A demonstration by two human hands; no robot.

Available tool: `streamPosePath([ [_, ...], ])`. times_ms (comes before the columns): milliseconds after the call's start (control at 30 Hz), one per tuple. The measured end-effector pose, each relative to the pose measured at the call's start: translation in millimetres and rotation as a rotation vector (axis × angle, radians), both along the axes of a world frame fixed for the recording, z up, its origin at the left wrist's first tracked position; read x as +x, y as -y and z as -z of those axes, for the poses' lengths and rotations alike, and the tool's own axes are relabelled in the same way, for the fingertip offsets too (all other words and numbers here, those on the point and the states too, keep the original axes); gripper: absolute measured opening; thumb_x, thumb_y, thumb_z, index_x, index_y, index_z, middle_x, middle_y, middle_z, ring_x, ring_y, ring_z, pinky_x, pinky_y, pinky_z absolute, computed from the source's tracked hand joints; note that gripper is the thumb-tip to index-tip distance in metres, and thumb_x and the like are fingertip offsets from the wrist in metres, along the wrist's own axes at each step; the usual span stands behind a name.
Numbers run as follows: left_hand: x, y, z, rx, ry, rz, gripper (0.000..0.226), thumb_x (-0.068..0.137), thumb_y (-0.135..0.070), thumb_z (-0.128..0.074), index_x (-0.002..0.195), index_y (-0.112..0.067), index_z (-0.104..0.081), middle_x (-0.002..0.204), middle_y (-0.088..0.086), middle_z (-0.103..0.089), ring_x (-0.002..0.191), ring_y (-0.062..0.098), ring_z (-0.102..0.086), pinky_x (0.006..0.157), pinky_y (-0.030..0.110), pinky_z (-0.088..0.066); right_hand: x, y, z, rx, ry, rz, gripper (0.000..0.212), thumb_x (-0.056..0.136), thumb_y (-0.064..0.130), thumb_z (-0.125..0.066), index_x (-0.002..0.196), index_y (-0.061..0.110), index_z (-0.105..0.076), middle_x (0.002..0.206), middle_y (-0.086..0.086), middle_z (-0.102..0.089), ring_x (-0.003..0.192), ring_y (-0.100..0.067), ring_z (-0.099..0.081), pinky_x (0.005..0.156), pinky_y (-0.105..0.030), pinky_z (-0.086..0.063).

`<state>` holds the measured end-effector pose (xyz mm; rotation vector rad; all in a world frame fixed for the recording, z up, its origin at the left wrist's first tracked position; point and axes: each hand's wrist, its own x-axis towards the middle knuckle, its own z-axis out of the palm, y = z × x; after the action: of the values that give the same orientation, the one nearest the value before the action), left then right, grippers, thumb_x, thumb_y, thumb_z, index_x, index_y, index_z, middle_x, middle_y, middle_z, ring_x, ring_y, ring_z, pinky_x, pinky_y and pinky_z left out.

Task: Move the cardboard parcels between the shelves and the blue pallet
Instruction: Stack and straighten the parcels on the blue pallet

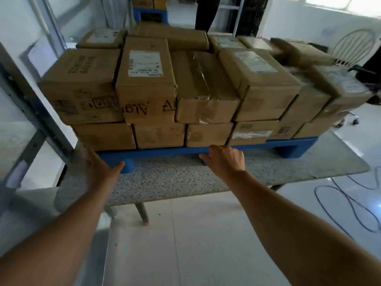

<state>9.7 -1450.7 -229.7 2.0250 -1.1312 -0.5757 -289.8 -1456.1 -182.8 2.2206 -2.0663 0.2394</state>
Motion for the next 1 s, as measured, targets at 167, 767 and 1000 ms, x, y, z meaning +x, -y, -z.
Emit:
streamPosePath([
  [167, -89.2, -23.7, -3.0, 0.045, 0.042, 0.034, 0.089, 0.085, -0.034, -0.066, 0.15, -0.012, -0.01, 0.154, 0.016, -0.017, 0.138, 0.036, -0.024, 0.108, 0.05, -0.03, -73.0, -9.8, -7.4, -0.037, 0.078, -0.039, 0.036, 0.089, 0.05, -0.054, 0.105, 0.019, -0.064, 0.103, -0.008, -0.069, 0.091, -0.032, -0.065, 0.064, -0.032, -0.034],
  [767, -309.4, 54.6, -12.8, -0.004, 0.144, 0.167, 0.028, 0.085, -0.046, -0.061, 0.099, -0.022, -0.065, 0.101, -0.002, -0.069, 0.095, 0.02, -0.063, 0.082, 0.039, -0.052, -238.1, 55.0, 30.5, 0.01, 0.18, -0.02, 0.031, 0.094, 0.042, -0.047, 0.093, 0.017, -0.065, 0.096, -0.011, -0.069, 0.088, -0.034, -0.063, 0.063, -0.031, -0.032],
  [1000, -312.7, 67.4, 2.2, -0.086, 0.173, 0.124, 0.025, 0.085, -0.046, -0.061, 0.08, -0.022, -0.059, 0.082, 0.004, -0.068, 0.079, 0.027, -0.062, 0.072, 0.043, -0.053, -228.3, 71.4, 49.8, -0.098, 0.266, -0.073, 0.03, 0.094, 0.041, -0.051, 0.091, 0.013, -0.062, 0.092, -0.012, -0.069, 0.082, -0.035, -0.063, 0.06, -0.032, -0.03],
])
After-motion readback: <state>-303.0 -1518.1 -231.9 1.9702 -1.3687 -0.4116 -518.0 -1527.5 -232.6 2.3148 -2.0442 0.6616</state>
